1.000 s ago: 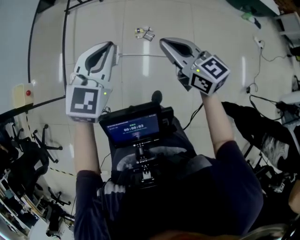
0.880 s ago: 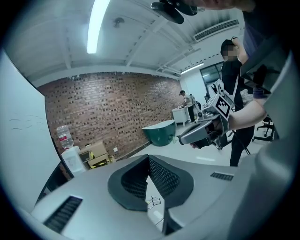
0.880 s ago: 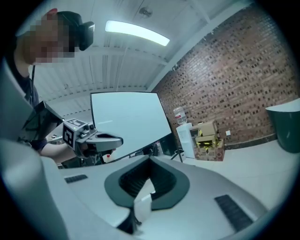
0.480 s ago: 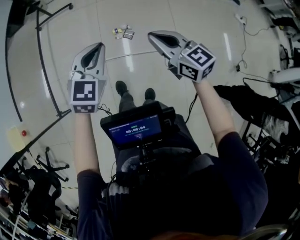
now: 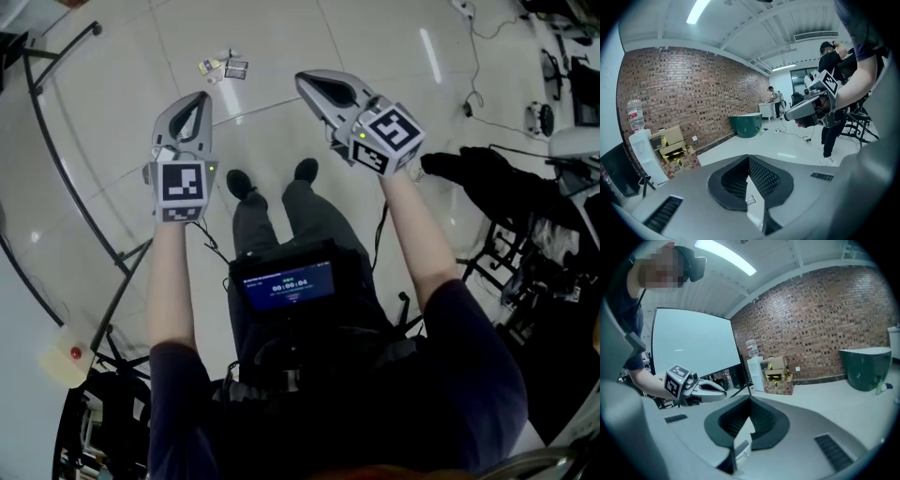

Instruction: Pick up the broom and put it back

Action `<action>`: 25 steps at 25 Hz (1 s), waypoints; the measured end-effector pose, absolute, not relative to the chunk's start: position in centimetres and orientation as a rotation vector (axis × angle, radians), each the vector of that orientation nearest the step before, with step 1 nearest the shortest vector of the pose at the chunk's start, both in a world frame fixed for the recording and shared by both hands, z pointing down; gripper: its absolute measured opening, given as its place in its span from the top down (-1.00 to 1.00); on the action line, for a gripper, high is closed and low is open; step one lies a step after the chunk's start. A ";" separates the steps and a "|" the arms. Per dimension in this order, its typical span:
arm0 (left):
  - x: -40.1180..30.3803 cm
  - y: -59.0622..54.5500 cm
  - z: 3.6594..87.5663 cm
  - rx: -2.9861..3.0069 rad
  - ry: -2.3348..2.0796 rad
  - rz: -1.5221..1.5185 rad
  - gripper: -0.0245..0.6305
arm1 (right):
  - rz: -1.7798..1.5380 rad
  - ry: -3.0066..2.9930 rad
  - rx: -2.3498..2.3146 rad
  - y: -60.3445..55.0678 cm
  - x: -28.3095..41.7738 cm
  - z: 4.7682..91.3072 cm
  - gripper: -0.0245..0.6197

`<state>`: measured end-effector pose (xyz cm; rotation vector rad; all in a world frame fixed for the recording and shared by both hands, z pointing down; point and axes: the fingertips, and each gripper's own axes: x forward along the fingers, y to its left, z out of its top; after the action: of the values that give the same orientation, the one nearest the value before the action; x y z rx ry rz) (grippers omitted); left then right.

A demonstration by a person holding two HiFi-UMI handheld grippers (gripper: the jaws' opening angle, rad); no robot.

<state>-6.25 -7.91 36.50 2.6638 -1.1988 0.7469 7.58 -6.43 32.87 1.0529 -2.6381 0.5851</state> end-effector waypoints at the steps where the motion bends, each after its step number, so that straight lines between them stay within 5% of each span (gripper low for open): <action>1: -5.9 -8.1 38.1 2.659 -1.178 0.764 0.93 | 0.605 -2.635 1.058 -6.7 7.7 33.9 0.88; 10: -0.3 -11.7 52.4 2.586 -1.145 0.832 0.93 | 0.629 -2.656 0.988 -9.8 10.4 42.1 0.88; 19: 3.0 -13.2 69.6 2.567 -1.097 0.795 0.93 | 0.680 -2.605 0.994 -11.0 9.9 60.2 0.88; 25: 2.6 -13.9 77.9 2.558 -1.136 0.748 0.93 | 0.446 -2.551 0.826 -8.1 8.1 69.1 0.88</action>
<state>2.62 -13.91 77.86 2.5584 -1.1357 0.7481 8.09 -8.10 69.09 0.8256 -2.5515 0.4458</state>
